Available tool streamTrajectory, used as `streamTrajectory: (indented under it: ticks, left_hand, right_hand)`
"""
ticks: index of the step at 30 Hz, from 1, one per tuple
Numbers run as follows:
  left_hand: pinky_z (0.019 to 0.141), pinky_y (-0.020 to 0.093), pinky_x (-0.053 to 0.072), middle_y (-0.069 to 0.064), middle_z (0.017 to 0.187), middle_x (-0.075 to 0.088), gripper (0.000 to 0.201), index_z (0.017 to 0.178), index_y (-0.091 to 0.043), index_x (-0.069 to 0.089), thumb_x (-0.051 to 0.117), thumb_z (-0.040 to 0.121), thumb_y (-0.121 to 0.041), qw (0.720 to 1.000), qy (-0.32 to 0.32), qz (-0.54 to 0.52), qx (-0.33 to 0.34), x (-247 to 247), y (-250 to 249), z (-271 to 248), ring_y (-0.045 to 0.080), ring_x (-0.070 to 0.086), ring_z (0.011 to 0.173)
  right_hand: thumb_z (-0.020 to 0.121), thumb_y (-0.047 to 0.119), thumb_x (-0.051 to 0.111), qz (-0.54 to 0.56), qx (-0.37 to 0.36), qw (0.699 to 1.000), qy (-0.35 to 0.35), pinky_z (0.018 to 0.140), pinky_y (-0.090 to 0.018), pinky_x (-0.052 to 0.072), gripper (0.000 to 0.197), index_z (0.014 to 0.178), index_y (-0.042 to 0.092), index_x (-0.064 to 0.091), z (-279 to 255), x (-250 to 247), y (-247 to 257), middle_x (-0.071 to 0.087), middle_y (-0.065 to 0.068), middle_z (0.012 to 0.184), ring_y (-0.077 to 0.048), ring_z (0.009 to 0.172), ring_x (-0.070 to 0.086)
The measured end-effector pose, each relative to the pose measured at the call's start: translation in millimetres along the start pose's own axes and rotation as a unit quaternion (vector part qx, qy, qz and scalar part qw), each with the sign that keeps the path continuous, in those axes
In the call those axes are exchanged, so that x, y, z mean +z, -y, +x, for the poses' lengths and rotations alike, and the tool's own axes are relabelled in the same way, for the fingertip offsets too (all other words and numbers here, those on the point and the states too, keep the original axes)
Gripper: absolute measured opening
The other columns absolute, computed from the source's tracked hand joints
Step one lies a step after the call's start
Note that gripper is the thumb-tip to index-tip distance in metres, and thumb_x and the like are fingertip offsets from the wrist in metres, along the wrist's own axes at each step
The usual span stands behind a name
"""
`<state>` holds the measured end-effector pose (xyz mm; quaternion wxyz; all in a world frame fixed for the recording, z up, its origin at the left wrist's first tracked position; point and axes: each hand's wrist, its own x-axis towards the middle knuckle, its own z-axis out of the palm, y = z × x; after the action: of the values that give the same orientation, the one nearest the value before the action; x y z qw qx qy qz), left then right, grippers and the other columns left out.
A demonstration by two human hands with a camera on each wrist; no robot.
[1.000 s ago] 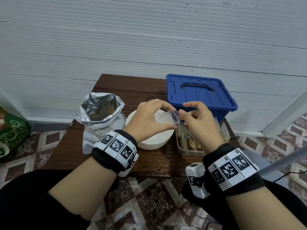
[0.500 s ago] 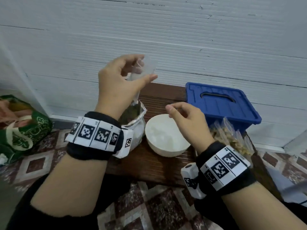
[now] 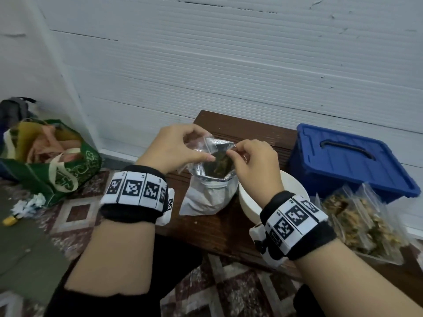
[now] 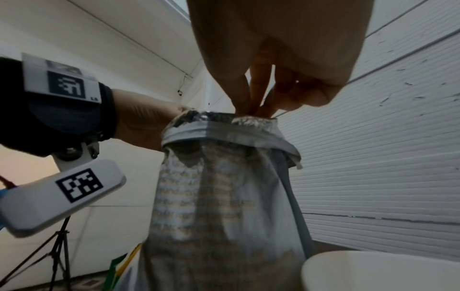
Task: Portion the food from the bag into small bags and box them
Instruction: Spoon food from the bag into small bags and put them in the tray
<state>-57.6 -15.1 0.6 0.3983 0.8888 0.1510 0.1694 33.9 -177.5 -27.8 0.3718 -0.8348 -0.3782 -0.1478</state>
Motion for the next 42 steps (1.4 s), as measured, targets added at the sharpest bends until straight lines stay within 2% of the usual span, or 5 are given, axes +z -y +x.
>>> streamTrajectory:
  ticks: [7, 22, 32, 38, 42]
  left_hand:
    - [0.065, -0.006, 0.035, -0.022, 0.091, 0.059, 0.051, 0.108, -0.025, 0.066, 0.088, 0.063, -0.026, 1.0, 0.006, -0.01, 0.008, 1, 4, 0, -0.028, 0.049, 0.078]
    - [0.064, -0.007, 0.035, -0.024, 0.092, 0.06, 0.063, 0.118, -0.024, 0.064, 0.089, 0.06, -0.03, 1.0, -0.003, -0.021, -0.003, -10, -4, -4, -0.03, 0.049, 0.077]
    - [0.063, -0.006, 0.036, -0.025, 0.091, 0.058, 0.066, 0.117, -0.025, 0.066, 0.089, 0.056, -0.034, 1.0, 0.01, 0.001, -0.011, -13, -8, -7, -0.025, 0.051, 0.078]
    - [0.085, 0.014, 0.043, -0.015, 0.111, 0.064, 0.069, 0.12, -0.028, 0.064, 0.087, 0.056, -0.042, 0.998, 0.035, 0.047, -0.009, -5, -14, -3, 0.0, 0.056, 0.101]
    - [0.101, 0.038, 0.045, -0.015, 0.107, 0.064, 0.067, 0.117, -0.03, 0.065, 0.087, 0.056, -0.045, 0.997, 0.041, 0.058, -0.014, 1, -16, -2, 0.005, 0.057, 0.104]
  right_hand:
    - [0.084, 0.023, 0.058, -0.052, -0.083, 0.995, 0.019, 0.066, -0.036, 0.038, 0.015, 0.073, 0.014, 0.061, -5, 2, 0, 0.055, 0.003, 0.059, -0.025, 0.065, 0.049]
    - [0.096, 0.016, 0.053, 0.18, 0.257, 0.942, -0.117, 0.052, -0.006, 0.035, 0.018, 0.082, 0.005, 0.058, 20, -29, -8, 0.051, 0.009, 0.063, 0.01, 0.054, 0.049]
    - [0.093, 0.017, 0.055, 0.198, 0.3, 0.917, -0.172, 0.061, -0.022, 0.039, 0.026, 0.07, 0.015, 0.046, 37, -60, -19, 0.053, 0.013, 0.046, -0.008, 0.064, 0.048]
    - [0.093, 0.018, 0.056, 0.19, 0.277, 0.927, -0.168, 0.063, -0.024, 0.039, 0.031, 0.065, 0.017, 0.043, 49, -63, -14, 0.052, 0.004, 0.06, -0.008, 0.057, 0.043]
    - [0.093, 0.015, 0.055, 0.174, 0.251, 0.942, -0.138, 0.046, -0.007, 0.032, 0.034, 0.064, 0.017, 0.039, 54, -57, -3, 0.046, 0.01, 0.05, 0.01, 0.042, 0.045]
